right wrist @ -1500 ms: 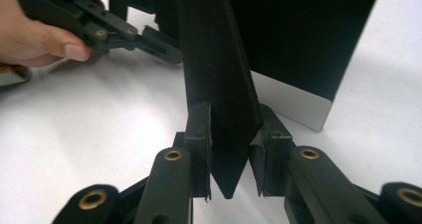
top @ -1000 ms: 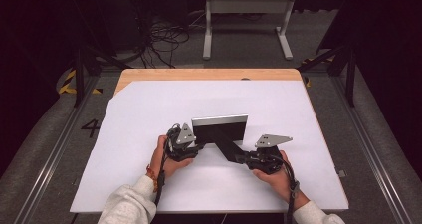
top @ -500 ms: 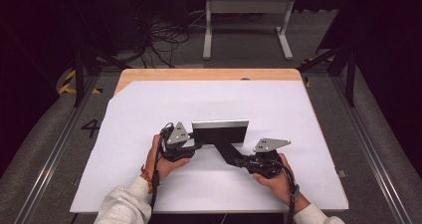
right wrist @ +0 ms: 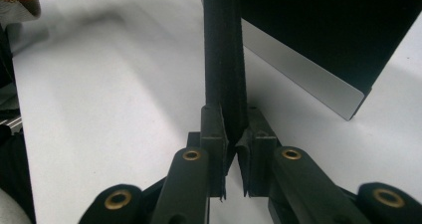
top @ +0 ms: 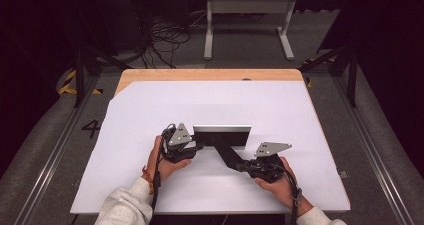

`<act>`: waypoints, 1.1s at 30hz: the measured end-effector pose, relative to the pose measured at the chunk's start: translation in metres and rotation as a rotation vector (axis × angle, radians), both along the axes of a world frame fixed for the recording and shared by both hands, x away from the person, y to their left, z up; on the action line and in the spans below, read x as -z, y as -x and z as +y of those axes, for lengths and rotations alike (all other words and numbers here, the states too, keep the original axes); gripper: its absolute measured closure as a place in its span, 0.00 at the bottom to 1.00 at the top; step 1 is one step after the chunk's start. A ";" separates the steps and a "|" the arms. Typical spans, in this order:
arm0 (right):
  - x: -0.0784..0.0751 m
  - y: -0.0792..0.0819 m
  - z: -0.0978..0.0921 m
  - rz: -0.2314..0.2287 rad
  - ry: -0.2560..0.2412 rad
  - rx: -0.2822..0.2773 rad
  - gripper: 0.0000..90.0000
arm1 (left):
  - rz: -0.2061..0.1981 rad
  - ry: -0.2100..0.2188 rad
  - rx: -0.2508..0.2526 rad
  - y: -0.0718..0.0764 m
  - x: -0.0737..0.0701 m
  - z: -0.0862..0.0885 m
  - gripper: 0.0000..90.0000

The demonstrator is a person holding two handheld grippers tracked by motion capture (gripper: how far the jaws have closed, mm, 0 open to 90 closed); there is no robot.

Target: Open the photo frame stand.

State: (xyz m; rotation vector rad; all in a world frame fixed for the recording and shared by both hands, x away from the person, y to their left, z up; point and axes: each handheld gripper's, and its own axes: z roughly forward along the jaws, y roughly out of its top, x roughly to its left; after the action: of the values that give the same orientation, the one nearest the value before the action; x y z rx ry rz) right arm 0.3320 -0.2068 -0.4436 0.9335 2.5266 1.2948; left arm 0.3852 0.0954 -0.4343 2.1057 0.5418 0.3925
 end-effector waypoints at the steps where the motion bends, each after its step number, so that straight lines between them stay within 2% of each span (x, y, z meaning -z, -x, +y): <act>1: 0.000 0.001 0.000 0.007 -0.002 -0.002 0.93 | 0.005 0.002 0.002 0.000 0.000 0.000 0.74; 18: 0.004 0.014 -0.001 0.024 0.027 -0.029 0.96 | 0.001 -0.028 0.041 0.008 0.001 -0.005 0.74; 22: 0.006 0.016 0.000 0.017 0.053 -0.028 0.96 | -0.002 -0.041 0.038 0.012 0.001 -0.005 0.74; 28: 0.005 0.017 -0.001 0.020 0.047 -0.020 0.94 | 0.001 -0.041 0.036 0.013 0.000 -0.003 0.75; 33: -0.004 0.018 -0.005 -0.016 0.027 -0.037 0.92 | -0.039 -0.016 0.061 0.017 -0.008 0.002 0.74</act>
State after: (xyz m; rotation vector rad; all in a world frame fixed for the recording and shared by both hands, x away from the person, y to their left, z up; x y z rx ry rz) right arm 0.3138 -0.2117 -0.4398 0.8709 2.5549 1.2694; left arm 0.3682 0.0973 -0.4263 2.1203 0.4521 0.4041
